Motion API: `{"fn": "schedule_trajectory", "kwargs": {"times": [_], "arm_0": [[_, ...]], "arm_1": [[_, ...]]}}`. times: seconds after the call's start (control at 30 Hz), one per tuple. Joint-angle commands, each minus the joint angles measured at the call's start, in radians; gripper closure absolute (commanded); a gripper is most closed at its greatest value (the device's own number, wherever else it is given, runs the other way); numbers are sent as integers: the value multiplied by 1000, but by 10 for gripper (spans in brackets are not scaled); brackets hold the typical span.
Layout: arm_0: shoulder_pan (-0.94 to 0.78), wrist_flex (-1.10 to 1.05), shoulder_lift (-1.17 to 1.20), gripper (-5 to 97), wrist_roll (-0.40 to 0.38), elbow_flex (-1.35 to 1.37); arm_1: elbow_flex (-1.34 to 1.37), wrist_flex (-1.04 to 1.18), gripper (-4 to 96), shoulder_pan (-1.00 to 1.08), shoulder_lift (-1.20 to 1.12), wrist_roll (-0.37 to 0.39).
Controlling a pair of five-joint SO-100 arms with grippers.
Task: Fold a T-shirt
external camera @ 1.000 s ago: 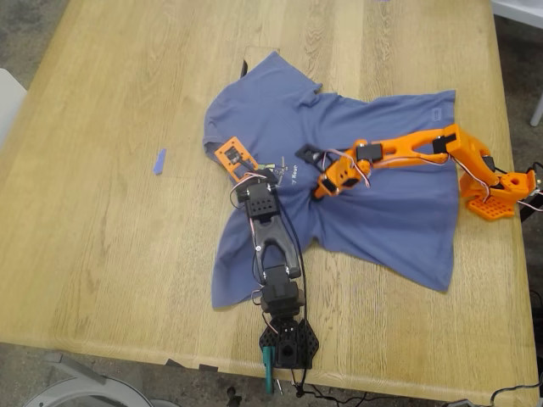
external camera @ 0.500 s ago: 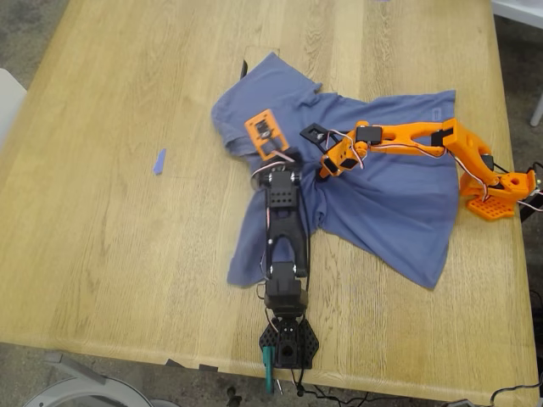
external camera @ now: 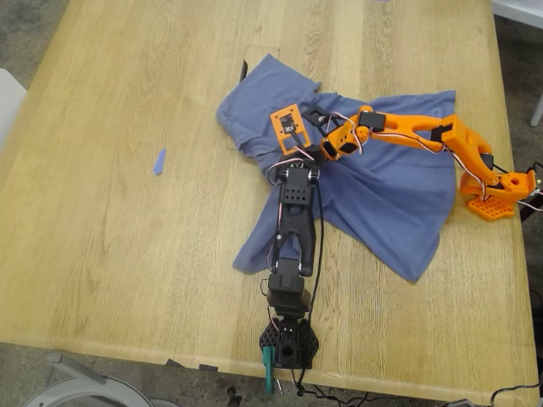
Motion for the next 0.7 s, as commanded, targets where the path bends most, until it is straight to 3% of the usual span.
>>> {"fn": "schedule_trajectory", "kwargs": {"times": [0.0, 0.67], "arm_0": [[58, -44, 17, 918, 6, -55], [327, -103, -170, 918, 3, -244]], "arm_1": [[-83, 6, 915, 34, 54, -14], [-77, -146, 915, 186, 25, -14]]}}
